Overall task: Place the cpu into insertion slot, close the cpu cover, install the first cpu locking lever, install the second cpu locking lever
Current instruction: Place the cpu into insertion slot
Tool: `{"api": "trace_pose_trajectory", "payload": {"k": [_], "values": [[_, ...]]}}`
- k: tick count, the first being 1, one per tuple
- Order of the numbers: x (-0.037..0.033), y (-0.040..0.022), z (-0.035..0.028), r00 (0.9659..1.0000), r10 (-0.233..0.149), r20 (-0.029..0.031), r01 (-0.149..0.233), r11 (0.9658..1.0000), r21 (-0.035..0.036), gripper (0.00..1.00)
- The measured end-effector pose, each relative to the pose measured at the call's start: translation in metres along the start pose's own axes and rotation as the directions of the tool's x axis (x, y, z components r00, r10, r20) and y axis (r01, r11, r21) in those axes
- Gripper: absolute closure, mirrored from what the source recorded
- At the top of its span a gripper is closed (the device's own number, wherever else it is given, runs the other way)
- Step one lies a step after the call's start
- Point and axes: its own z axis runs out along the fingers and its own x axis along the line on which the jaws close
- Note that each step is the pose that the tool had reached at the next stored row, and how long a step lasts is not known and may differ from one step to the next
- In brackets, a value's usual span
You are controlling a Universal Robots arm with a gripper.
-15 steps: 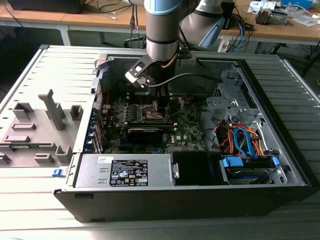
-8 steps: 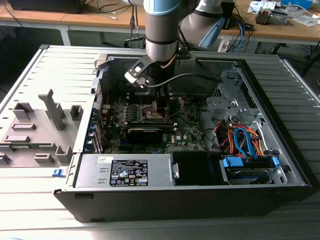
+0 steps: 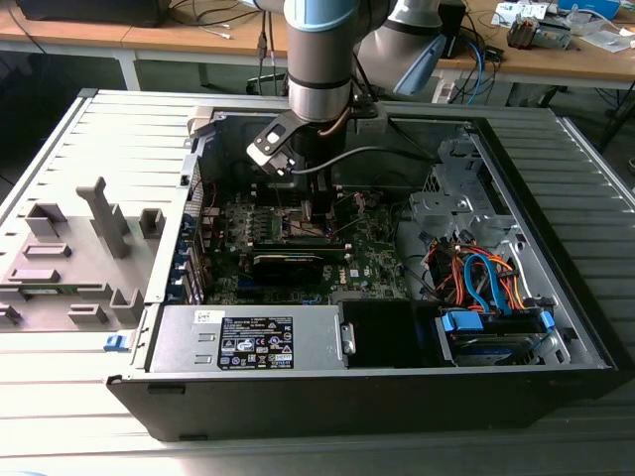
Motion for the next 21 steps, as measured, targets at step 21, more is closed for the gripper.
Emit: {"api": "trace_pose_trajectory", "payload": {"k": [21], "values": [[0.0003,-0.002,0.0044,1.0,0.0,0.0,0.0,1.0,0.0,0.45]]}}
